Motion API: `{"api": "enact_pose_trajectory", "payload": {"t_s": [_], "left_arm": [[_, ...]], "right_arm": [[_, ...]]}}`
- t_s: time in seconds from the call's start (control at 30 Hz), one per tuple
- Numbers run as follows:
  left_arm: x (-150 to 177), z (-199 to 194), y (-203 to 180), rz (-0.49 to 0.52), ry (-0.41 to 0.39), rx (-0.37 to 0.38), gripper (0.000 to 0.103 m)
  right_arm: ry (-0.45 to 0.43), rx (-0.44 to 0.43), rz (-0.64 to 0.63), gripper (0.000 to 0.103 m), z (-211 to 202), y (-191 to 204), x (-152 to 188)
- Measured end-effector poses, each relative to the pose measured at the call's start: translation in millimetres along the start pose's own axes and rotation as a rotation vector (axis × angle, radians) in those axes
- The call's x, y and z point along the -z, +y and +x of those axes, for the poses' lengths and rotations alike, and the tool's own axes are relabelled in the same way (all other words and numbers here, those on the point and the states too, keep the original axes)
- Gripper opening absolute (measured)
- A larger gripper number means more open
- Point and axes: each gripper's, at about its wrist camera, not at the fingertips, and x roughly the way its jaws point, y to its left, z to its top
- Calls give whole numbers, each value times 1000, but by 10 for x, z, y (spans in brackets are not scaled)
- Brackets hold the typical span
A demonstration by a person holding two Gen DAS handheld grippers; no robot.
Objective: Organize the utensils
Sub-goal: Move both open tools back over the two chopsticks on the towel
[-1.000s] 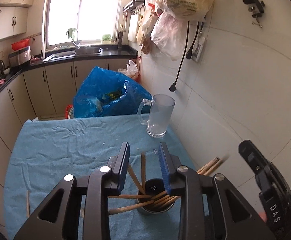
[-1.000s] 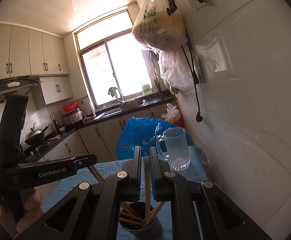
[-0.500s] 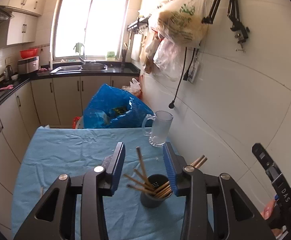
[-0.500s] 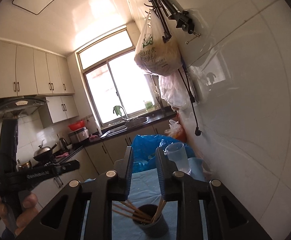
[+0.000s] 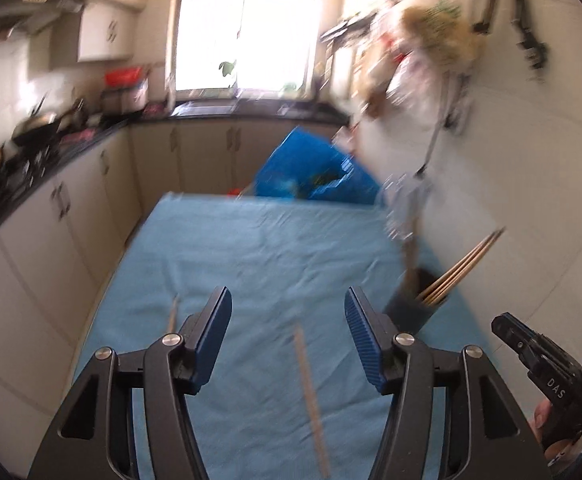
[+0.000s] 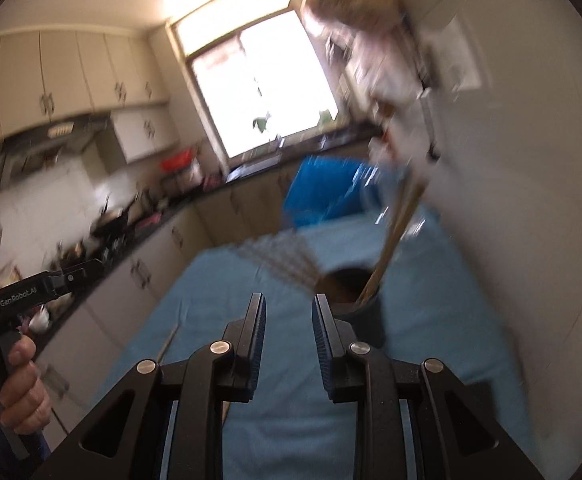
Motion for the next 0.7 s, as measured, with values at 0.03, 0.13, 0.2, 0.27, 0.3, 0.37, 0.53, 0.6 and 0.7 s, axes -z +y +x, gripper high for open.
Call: {"api": "enact_pose_trajectory", "payload": {"t_s": [0.03,0.13,0.2,0.27,0.3,0.37,0.53,0.6,0.7], "left_arm": [[80,58,129,-19,29,-19,58],[284,201,463,-71,102,-68,58],[408,283,649,-94,143,-99,58],[514,335,787,-103,167,-120,58],[574,368,859,-105,185,-128,58],[658,397,950,-113,202,-134,58],[810,432,1219,-143,229,-151,58],[840,433,1303,-160,236,-153,58],[879,412,1424,-186,239,-155,58]], "right_arm": [[41,-7,-17,26,109,73,70],[150,-18,-67,26,420,267,199],[207,-28,-89,26,581,358,284],[261,-24,-113,26,734,444,335],[293,-17,-125,26,825,488,353],[327,-22,-130,27,957,547,383],[414,-7,-146,30,1283,685,365],[443,-10,-138,30,1430,722,338],[493,-4,-122,30,1745,788,282]]}}
